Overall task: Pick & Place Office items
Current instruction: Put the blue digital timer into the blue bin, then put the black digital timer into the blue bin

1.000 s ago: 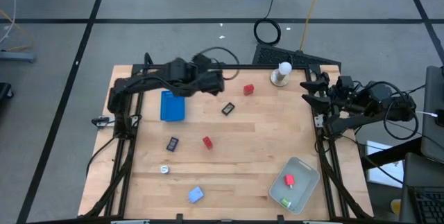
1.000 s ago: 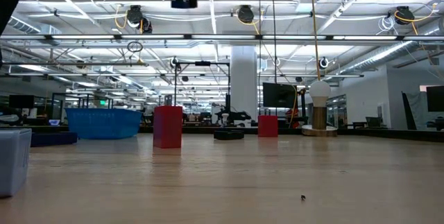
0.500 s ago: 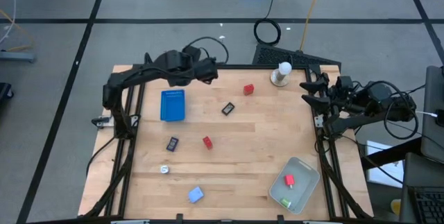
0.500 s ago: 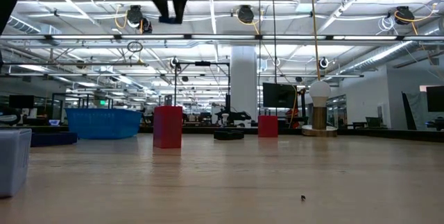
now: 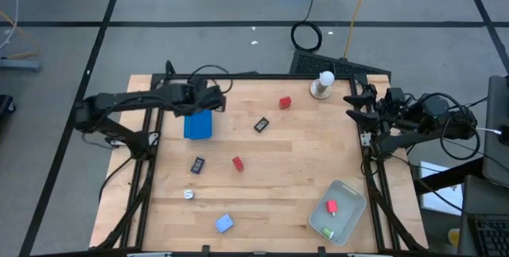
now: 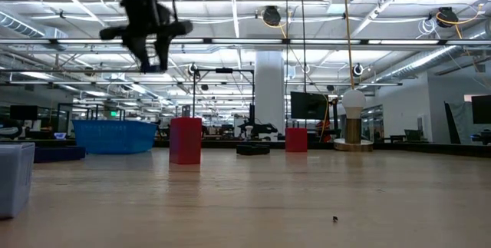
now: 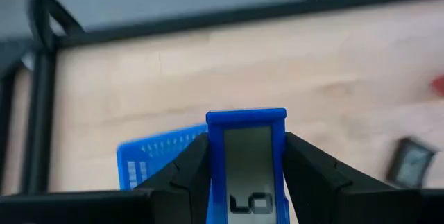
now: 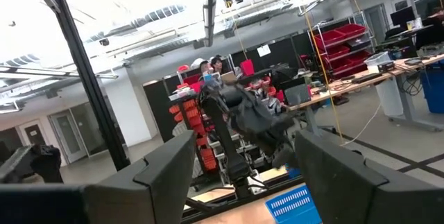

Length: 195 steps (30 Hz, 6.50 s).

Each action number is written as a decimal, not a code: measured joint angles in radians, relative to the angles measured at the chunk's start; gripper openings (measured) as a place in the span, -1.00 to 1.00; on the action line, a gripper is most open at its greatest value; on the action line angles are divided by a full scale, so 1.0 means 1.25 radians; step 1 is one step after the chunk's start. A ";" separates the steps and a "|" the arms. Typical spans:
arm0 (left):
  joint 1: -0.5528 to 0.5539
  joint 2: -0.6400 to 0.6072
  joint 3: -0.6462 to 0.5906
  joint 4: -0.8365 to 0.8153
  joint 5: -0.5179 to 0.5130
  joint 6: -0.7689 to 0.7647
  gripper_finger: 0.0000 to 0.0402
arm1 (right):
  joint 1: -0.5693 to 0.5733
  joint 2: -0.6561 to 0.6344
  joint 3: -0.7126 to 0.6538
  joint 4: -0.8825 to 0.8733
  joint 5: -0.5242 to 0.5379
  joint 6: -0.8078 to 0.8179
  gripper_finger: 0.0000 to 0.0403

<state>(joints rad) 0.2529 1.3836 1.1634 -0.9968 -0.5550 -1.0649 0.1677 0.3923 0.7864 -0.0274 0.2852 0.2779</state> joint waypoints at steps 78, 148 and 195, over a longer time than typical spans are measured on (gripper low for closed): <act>0.076 -0.041 -0.076 0.143 0.271 0.272 0.28 | 0.000 0.000 0.001 0.025 0.000 0.041 0.20; -0.018 0.448 0.702 -0.085 0.444 0.463 -0.35 | -0.003 -0.185 0.000 -0.311 0.102 -0.092 0.20; -0.047 0.448 0.701 0.016 0.393 0.398 -0.34 | -0.002 -0.310 -0.189 -0.351 0.112 -0.086 0.20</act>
<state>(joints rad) 0.1940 1.9437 2.0392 -0.9768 -0.0635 -0.5668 0.1654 0.0048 0.5499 -0.4665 0.4254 0.1702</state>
